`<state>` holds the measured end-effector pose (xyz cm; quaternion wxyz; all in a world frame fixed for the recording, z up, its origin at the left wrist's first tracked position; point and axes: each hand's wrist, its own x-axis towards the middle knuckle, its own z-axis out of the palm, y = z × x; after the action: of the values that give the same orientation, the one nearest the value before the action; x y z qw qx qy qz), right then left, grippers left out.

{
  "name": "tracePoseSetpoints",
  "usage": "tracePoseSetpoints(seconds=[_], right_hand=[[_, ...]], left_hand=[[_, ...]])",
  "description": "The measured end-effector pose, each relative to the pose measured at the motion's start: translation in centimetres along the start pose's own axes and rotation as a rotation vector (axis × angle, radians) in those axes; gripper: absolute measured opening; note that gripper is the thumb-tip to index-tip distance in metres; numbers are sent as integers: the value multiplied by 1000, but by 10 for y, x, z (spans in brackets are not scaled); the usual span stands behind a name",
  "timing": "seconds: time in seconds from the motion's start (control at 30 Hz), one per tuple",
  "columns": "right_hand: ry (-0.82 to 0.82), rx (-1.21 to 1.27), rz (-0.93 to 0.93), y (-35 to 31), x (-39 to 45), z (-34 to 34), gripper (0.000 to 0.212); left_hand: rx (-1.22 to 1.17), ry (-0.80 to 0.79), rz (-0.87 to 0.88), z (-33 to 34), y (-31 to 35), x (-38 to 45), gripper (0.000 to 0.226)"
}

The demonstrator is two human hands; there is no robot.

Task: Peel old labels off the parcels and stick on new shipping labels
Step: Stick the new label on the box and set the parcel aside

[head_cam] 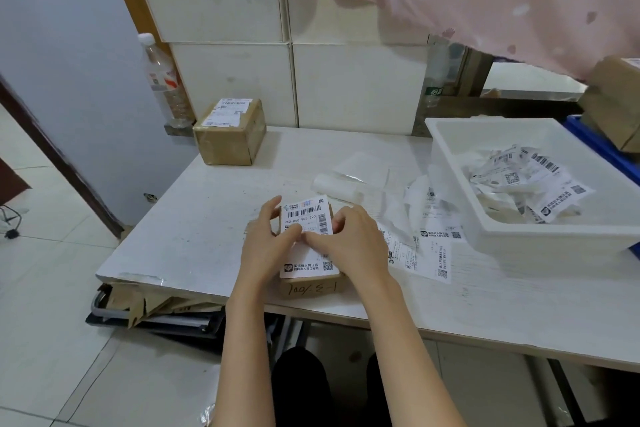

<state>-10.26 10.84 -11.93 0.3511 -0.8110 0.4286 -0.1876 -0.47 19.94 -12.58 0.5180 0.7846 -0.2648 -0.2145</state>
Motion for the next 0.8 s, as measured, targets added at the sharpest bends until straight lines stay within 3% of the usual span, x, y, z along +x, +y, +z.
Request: tracePoseSetpoints(seconds=[0.2, 0.33, 0.43, 0.7, 0.8], right_hand=[[-23, 261, 17, 19, 5, -11, 64], [-101, 360, 20, 27, 11, -24, 59], [-154, 425, 55, 33, 13, -30, 70], [25, 555, 100, 44, 23, -21, 20], [90, 609, 115, 45, 27, -15, 16]], left_hand=[[14, 34, -35, 21, 8, 1, 61], [6, 66, -50, 36, 12, 4, 40], [11, 84, -70, 45, 12, 10, 22], [7, 76, -43, 56, 11, 14, 22], [-8, 62, -40, 56, 10, 14, 22]])
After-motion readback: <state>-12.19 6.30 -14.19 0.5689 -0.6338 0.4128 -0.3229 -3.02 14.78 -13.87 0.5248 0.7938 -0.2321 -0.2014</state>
